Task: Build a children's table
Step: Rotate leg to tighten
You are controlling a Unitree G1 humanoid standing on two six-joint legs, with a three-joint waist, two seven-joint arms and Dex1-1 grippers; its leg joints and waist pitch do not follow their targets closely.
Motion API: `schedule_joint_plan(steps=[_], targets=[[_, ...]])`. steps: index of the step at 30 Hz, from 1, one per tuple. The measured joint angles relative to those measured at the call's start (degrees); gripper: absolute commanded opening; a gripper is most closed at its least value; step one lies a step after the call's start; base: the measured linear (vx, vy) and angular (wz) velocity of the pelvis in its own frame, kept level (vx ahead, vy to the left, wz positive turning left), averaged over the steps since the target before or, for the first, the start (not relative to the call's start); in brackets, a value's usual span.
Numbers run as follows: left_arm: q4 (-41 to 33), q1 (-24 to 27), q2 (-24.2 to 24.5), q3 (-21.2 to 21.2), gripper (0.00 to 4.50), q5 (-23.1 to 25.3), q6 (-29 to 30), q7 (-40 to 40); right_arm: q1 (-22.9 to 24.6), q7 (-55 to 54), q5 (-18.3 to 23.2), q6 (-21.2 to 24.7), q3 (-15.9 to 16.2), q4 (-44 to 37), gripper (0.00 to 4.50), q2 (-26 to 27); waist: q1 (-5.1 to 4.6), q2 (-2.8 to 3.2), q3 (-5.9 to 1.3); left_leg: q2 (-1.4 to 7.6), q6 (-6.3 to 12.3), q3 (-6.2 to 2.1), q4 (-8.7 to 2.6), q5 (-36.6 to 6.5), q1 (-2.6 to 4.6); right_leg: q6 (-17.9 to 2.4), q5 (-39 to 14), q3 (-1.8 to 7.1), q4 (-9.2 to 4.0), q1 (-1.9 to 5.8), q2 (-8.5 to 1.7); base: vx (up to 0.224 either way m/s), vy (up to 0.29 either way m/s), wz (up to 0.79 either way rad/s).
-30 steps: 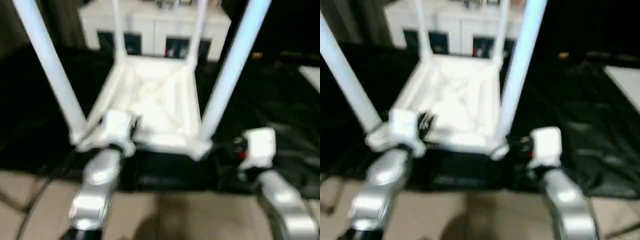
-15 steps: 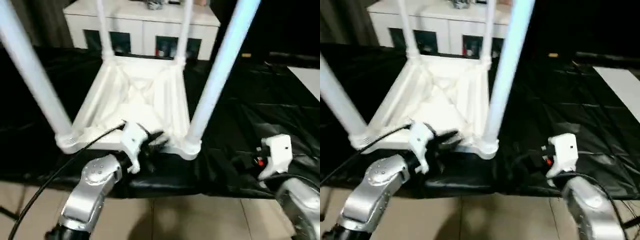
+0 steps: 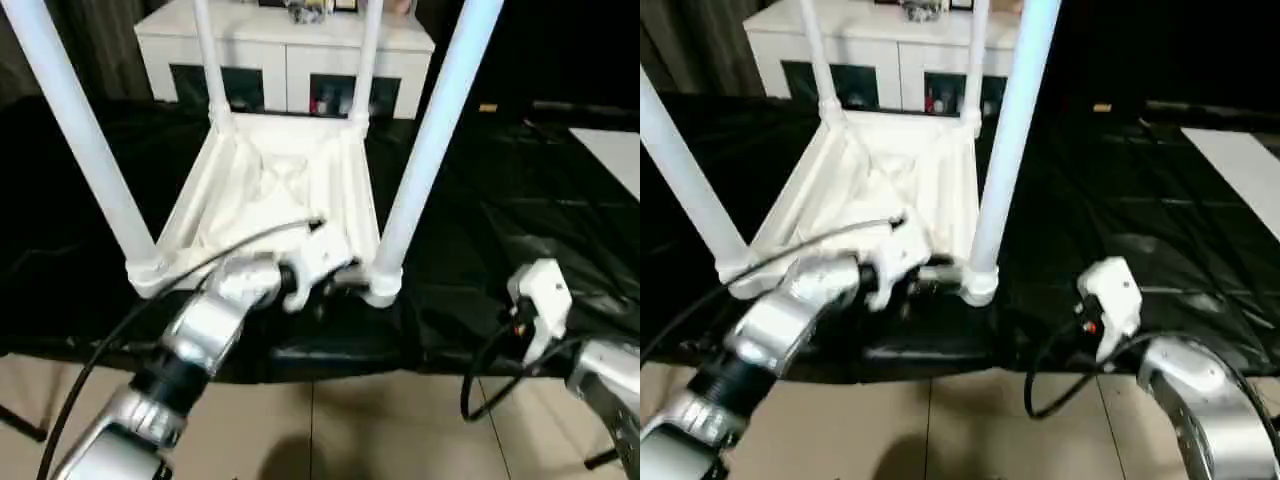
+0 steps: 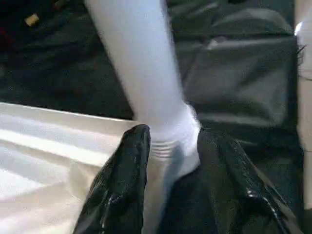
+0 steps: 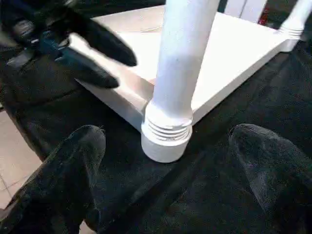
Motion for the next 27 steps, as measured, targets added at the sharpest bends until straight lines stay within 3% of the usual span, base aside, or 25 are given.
schedule_joint_plan(steps=[6, 10, 16, 17, 27], targets=[[4.24, -0.69, 2.08, -0.58, 2.6, 1.72, 0.66, -1.67, -2.26, 1.63, -0.18, -0.04, 1.38, 0.91, 4.5, -0.26, 0.1, 0.02, -0.01, 0.14, 0.28, 0.08, -0.01, 0.54, -0.08, -0.37, 1.2, -0.09, 0.04, -0.13, 0.01, 0.01, -0.001, 0.0], [7.81, -1.71, 2.71, -1.88, 2.6, 3.38, -0.74, -2.37, -3.9, 2.18, -0.39, -0.12, 2.25, 2.06, 4.5, -0.63, 0.32, 0.0, -0.02, 0.38, 0.62, 0.37, -0.01, 0.74, -0.43, -0.32, 1.15, -0.11, 0.04, -0.32, 0.03, 0.058, -0.001, 0.05], [15.65, -4.19, 1.65, -2.0, 2.6, 4.51, -4.98, -2.83, -4.94, 3.43, -0.67, -0.31, 3.13, 2.94, 4.5, -1.02, 1.79, -0.04, -0.03, 0.46, 1.11, 0.65, 0.04, 0.83, -1.26, -0.34, 1.14, -0.08, 0.06, -1.21, 0.01, 0.009, 0.001, 0.0], [16.88, -4.57, 1.74, -2.43, 2.33, 4.8, -5.55, -3.17, -5.02, 3.53, -0.95, -0.41, 3.4, 3.05, 4.5, -1.12, 1.82, -0.05, -0.03, 0.52, 1.14, 0.71, 0.04, 0.85, -1.25, -0.34, 1.14, -0.08, 0.08, -1.21, 0.01, 0.0, 0.0, 0.0], [20.91, -6.79, 1.45, -3.47, 1.61, 5.67, -9.14, -6.14, -5.08, 4.72, -1.91, -1.37, 4.6, 4.37, 4.5, -1.94, 1.96, 0.24, 0.17, 0.88, 0.74, 2.09, 0.04, 0.76, -0.85, -0.4, 1.18, -0.09, 0.44, -1.11, -0.59, 0.0, 0.0, 0.0]])
